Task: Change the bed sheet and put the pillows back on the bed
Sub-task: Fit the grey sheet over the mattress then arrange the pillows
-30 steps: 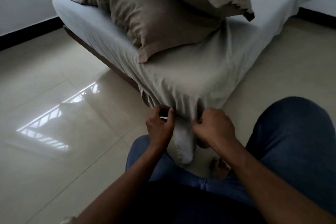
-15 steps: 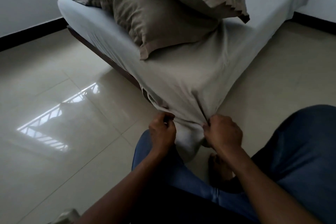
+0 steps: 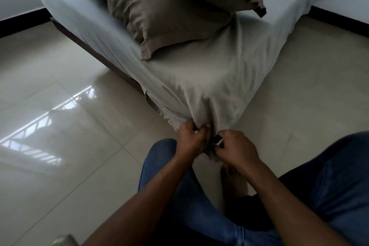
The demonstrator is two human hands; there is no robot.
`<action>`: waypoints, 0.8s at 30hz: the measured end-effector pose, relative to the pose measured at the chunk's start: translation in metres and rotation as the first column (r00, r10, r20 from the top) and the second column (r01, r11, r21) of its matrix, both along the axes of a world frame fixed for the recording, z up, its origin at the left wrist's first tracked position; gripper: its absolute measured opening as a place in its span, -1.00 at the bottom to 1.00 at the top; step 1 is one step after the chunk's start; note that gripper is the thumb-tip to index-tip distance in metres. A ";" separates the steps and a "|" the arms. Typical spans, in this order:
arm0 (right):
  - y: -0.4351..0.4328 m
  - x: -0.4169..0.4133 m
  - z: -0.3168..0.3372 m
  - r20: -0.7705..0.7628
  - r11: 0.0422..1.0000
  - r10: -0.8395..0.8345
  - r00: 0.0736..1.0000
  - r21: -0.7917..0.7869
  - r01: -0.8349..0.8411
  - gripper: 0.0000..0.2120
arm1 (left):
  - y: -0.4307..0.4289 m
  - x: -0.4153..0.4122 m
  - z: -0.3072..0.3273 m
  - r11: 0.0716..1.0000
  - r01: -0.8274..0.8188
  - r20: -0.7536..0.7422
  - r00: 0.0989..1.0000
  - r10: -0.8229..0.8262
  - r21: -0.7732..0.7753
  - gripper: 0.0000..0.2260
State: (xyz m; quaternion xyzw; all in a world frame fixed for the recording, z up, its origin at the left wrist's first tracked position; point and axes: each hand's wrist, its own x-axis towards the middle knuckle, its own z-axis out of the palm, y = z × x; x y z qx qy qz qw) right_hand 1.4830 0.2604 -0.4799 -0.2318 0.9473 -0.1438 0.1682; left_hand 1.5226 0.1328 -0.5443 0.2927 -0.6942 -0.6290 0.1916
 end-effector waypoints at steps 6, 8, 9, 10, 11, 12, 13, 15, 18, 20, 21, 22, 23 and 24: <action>0.009 -0.018 0.008 -0.138 0.960 -0.160 0.977 -0.251 0.122 -0.80 | -0.018 0.028 -0.011 0.987 0.096 0.213 0.975 -0.067 -0.128 -0.80; -0.004 -0.015 0.009 -0.081 0.921 -0.147 0.986 -0.374 0.107 -0.77 | -0.019 0.039 -0.007 0.980 0.126 0.205 0.974 -0.093 -0.156 -0.85; -0.013 -0.011 0.009 -0.036 0.908 -0.141 0.989 -0.404 0.115 -0.74 | -0.019 0.042 -0.005 0.971 0.138 0.194 0.976 -0.100 -0.195 -0.88; -0.021 -0.006 0.009 -0.003 0.900 -0.146 0.989 -0.415 0.132 -0.65 | -0.017 0.043 -0.002 0.959 0.154 0.180 0.977 -0.112 -0.236 -0.89; -0.028 -0.001 0.007 0.025 0.899 -0.162 0.986 -0.408 0.158 -0.54 | -0.014 0.045 0.001 0.951 0.164 0.161 0.979 -0.124 -0.264 -0.89; -0.033 0.004 0.007 0.032 0.904 -0.181 0.983 -0.387 0.179 -0.45 | -0.010 0.046 0.003 0.949 0.165 0.136 0.982 -0.132 -0.268 -0.89; -0.037 0.007 0.005 0.008 0.913 -0.194 0.981 -0.363 0.184 -0.42 | -0.007 0.046 0.003 0.953 0.152 0.108 0.986 -0.127 -0.263 -0.90; -0.038 0.007 -0.002 -0.098 0.930 -0.201 0.975 -0.331 0.159 -0.54 | -0.004 0.044 0.004 0.960 0.143 0.095 0.988 -0.123 -0.240 -0.83; -0.028 0.000 -0.008 -0.183 0.930 -0.189 0.965 -0.348 0.116 -0.73 | -0.011 0.043 0.003 0.938 0.168 0.160 0.979 -0.124 -0.303 -0.62; -0.020 -0.004 -0.008 -0.209 0.922 -0.173 0.963 -0.378 0.084 -0.75 | -0.019 0.048 0.009 0.936 0.025 0.053 0.999 -0.007 -0.350 -0.76; -0.017 -0.005 -0.007 -0.219 0.917 -0.167 0.961 -0.392 0.070 -0.77 | -0.021 0.051 0.012 0.937 -0.094 -0.061 0.995 0.077 -0.338 -0.87; -0.015 -0.005 -0.006 -0.229 0.909 -0.159 0.960 -0.413 0.052 -0.78 | -0.022 0.053 0.015 0.933 -0.180 -0.154 0.978 0.137 -0.313 -0.93; -0.013 -0.004 -0.005 -0.238 0.899 -0.146 0.960 -0.438 0.028 -0.78 | -0.019 0.051 0.019 0.937 -0.201 -0.200 0.969 0.147 -0.285 -0.92; -0.011 -0.003 -0.005 -0.243 0.887 -0.129 0.961 -0.462 0.002 -0.79 | -0.015 0.045 0.020 0.959 -0.147 -0.195 0.976 0.101 -0.242 -0.87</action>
